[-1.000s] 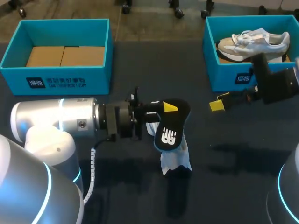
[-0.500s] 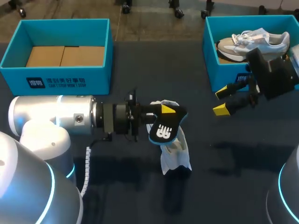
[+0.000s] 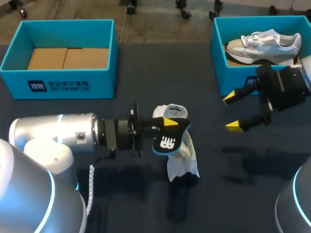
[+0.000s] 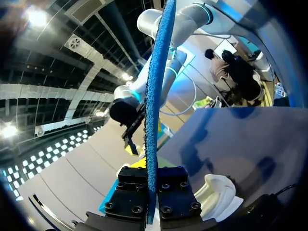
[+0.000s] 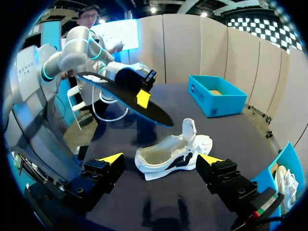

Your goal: Take the shoe out of the shoebox, open the shoe tongue, remove and reinsert the insole, then place the shoe into the shoebox

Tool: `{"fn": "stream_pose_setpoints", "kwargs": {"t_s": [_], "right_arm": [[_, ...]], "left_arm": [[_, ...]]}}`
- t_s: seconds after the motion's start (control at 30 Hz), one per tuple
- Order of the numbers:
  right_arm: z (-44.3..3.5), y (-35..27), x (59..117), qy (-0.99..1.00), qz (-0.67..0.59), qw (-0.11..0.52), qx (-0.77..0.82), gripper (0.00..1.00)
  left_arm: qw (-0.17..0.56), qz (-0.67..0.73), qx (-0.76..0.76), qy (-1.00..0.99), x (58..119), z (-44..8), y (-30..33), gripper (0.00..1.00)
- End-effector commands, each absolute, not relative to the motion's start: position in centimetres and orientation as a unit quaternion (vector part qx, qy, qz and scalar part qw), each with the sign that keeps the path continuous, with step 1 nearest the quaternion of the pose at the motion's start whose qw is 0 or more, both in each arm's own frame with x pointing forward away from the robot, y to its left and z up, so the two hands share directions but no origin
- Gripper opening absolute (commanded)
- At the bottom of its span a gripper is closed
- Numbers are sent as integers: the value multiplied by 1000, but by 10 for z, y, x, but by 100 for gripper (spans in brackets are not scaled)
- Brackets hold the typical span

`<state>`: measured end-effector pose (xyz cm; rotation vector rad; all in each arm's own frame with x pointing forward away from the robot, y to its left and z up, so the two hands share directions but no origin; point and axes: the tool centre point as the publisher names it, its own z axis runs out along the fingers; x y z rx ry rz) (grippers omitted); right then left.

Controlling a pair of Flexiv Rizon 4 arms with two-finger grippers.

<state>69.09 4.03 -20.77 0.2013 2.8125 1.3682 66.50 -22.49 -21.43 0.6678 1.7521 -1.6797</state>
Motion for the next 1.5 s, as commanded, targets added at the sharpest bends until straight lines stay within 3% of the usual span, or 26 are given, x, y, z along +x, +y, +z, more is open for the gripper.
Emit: {"fn": "stream_pose_setpoints", "kwargs": {"t_s": [0.03,0.27,0.53,1.0,1.5], "right_arm": [[-207,41,691,898,435,3,64,100],[-207,41,691,898,435,3,64,100],[-211,39,694,949,312,41,14,100],[-231,58,693,949,307,68,-28,100],[-237,64,692,947,316,47,1,100]], "left_arm": [[315,-634,246,662,659,-219,-233,0],[312,-635,243,663,655,-220,-233,0],[313,-636,241,662,659,-215,-227,0],[302,-631,244,671,659,-217,-225,0],[298,-630,250,672,661,-218,-224,0]]}}
